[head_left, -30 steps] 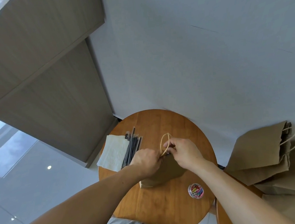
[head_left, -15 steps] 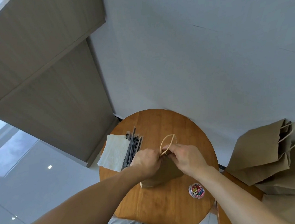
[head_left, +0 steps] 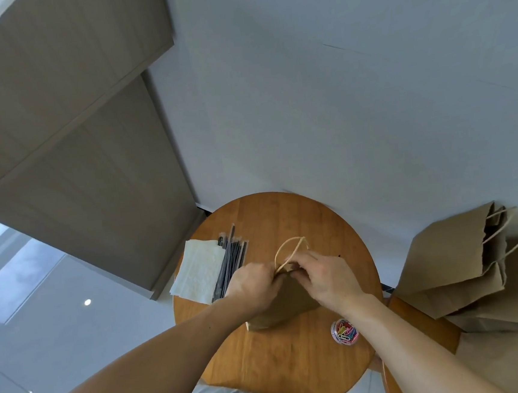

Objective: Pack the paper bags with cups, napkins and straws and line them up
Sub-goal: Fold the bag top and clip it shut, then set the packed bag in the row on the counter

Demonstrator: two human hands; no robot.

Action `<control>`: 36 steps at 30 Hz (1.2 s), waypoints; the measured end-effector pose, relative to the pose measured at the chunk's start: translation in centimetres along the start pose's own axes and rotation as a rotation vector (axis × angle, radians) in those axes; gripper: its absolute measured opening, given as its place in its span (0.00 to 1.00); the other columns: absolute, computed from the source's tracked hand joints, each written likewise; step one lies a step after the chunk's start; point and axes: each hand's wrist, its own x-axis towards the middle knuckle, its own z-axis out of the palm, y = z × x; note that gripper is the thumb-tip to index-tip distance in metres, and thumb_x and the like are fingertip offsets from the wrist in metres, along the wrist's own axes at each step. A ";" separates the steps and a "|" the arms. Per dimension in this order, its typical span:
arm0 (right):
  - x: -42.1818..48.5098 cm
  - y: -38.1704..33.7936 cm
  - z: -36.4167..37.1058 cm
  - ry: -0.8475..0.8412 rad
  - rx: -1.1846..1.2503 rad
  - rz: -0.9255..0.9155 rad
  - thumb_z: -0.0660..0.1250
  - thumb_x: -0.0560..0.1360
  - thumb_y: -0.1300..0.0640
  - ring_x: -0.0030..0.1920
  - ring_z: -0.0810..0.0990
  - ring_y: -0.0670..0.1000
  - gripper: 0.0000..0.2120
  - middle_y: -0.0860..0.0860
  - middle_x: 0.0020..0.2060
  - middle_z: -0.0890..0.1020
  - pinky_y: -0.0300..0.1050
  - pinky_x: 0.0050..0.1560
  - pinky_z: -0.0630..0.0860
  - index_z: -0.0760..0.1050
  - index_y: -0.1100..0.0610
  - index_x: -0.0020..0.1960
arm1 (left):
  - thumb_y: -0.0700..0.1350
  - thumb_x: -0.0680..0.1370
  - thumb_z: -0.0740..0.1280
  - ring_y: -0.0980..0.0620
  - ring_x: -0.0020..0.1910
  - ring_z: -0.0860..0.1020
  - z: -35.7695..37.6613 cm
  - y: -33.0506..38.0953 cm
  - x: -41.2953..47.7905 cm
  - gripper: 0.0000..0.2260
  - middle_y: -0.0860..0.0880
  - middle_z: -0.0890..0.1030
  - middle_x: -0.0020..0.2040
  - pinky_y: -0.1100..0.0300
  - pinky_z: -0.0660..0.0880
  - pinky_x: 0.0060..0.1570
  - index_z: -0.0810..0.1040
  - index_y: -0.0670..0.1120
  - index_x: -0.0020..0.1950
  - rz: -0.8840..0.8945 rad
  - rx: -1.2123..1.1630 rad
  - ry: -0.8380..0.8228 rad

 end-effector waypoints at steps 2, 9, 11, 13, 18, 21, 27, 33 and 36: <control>-1.3 1.0 0.1 0.179 0.029 -0.031 0.72 0.75 0.54 0.43 0.83 0.46 0.10 0.46 0.50 0.83 0.43 0.37 0.81 0.81 0.54 0.55 | 0.54 0.80 0.62 0.51 0.40 0.79 -0.6 -0.3 -0.2 0.10 0.53 0.79 0.38 0.56 0.76 0.38 0.76 0.52 0.44 0.013 -0.045 -0.020; -4.4 6.0 0.3 -0.010 0.001 0.440 0.75 0.69 0.40 0.57 0.70 0.40 0.37 0.42 0.68 0.65 0.36 0.50 0.73 0.61 0.41 0.73 | 0.64 0.67 0.72 0.59 0.57 0.77 0.7 -5.3 -3.6 0.32 0.63 0.76 0.60 0.65 0.75 0.53 0.69 0.60 0.70 -0.111 -0.288 -0.100; -4.4 6.6 0.8 -0.140 0.137 0.497 0.75 0.71 0.44 0.59 0.73 0.40 0.33 0.38 0.67 0.69 0.39 0.56 0.74 0.63 0.39 0.71 | 0.63 0.67 0.71 0.60 0.55 0.76 1.6 -6.0 -4.6 0.29 0.65 0.75 0.56 0.70 0.72 0.49 0.71 0.61 0.67 -0.128 -0.304 -0.095; -4.3 6.6 1.3 -0.168 0.335 0.591 0.74 0.73 0.49 0.51 0.80 0.40 0.21 0.37 0.58 0.79 0.40 0.52 0.77 0.72 0.40 0.63 | 0.60 0.72 0.69 0.60 0.50 0.76 2.3 -6.2 -5.1 0.19 0.65 0.75 0.51 0.71 0.71 0.43 0.75 0.61 0.62 -0.162 -0.289 -0.070; -3.8 5.1 1.3 -0.001 0.525 0.719 0.71 0.76 0.55 0.37 0.83 0.40 0.04 0.45 0.38 0.85 0.39 0.41 0.79 0.79 0.48 0.50 | 0.54 0.81 0.64 0.58 0.33 0.74 2.0 -5.7 -5.0 0.12 0.55 0.77 0.34 0.63 0.69 0.31 0.76 0.52 0.38 -0.283 -0.354 0.002; -3.6 3.3 0.8 0.101 0.569 0.704 0.71 0.76 0.56 0.37 0.83 0.42 0.04 0.42 0.36 0.85 0.42 0.42 0.80 0.79 0.47 0.47 | 0.53 0.81 0.64 0.59 0.27 0.73 0.5 -6.0 -5.9 0.16 0.52 0.76 0.31 0.68 0.67 0.26 0.76 0.47 0.37 -0.311 -0.448 0.036; -2.3 -2.8 -1.3 0.279 0.694 0.628 0.72 0.76 0.55 0.37 0.84 0.50 0.04 0.48 0.36 0.85 0.51 0.44 0.81 0.80 0.46 0.46 | 0.53 0.81 0.65 0.47 0.43 0.81 -4.8 -7.6 -10.6 0.13 0.46 0.84 0.44 0.50 0.78 0.46 0.83 0.45 0.48 -0.224 -0.620 0.178; 0.5 -14.0 -2.7 0.410 0.880 0.536 0.71 0.76 0.60 0.36 0.84 0.53 0.03 0.56 0.41 0.85 0.47 0.35 0.81 0.79 0.54 0.49 | 0.49 0.81 0.66 0.57 0.27 0.67 -10.2 -11.6 -18.4 0.12 0.58 0.71 0.27 0.65 0.67 0.28 0.79 0.43 0.41 -0.184 -0.824 0.404; 2.3 -20.3 -3.4 0.427 0.905 0.449 0.70 0.77 0.61 0.34 0.84 0.51 0.03 0.56 0.41 0.84 0.43 0.33 0.81 0.79 0.57 0.50 | 0.49 0.81 0.66 0.58 0.29 0.69 -13.3 -13.7 -22.7 0.13 0.54 0.74 0.30 0.64 0.69 0.31 0.79 0.42 0.42 -0.145 -0.867 0.537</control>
